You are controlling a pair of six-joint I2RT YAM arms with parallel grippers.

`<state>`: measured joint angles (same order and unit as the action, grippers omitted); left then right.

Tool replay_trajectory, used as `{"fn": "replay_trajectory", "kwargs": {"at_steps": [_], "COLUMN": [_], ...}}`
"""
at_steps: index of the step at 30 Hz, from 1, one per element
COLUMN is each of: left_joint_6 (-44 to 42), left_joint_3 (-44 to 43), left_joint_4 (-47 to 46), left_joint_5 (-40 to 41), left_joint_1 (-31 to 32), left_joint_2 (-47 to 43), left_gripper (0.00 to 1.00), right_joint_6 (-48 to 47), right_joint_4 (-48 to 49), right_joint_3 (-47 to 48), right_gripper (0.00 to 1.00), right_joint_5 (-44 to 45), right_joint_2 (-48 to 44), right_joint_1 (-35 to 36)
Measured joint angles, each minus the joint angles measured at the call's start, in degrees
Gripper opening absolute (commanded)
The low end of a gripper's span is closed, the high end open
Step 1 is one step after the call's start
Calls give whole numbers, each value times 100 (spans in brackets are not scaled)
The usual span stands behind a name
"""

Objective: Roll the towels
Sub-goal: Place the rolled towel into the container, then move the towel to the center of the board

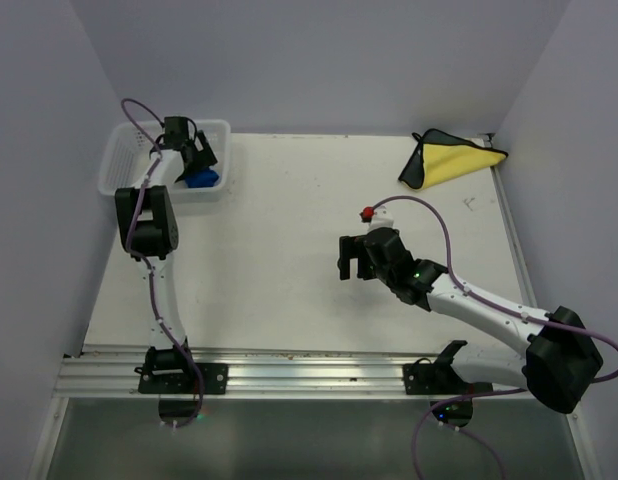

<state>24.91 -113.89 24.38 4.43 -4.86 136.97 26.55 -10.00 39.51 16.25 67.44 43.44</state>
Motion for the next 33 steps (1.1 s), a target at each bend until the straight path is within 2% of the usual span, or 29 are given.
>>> {"fn": "replay_trajectory", "kwargs": {"at_steps": [14,24,28,29,30,33], "left_joint_6": [-74,-326,-363,-369,-372,-372], "left_joint_3": [57,485,1639,1961,2302,3377], "left_joint_4": [238,83,-258,-330,-452,-844], "left_joint_5": [-72,-234,-181,-142,-114,-136], "left_joint_1": [0,46,348,525,728,1480], "left_joint_2": [-446,-2288,-3657,-4000,-4343,-5296], "left_gripper": [99,100,100,100,99,100], "right_joint_6": [136,415,348,310,267,225], "right_joint_4": [-7,-7,-72,-76,-74,-116], "right_joint_3": [0,229,907,1102,1290,1941], "right_gripper": [99,98,83,74,70,65], "right_joint_5": [87,-184,-236,-243,-258,-197], "right_joint_2": [-66,350,933,1075,1213,1681], "right_joint_1": [-63,-723,-1099,-1215,-1340,-1779]}}
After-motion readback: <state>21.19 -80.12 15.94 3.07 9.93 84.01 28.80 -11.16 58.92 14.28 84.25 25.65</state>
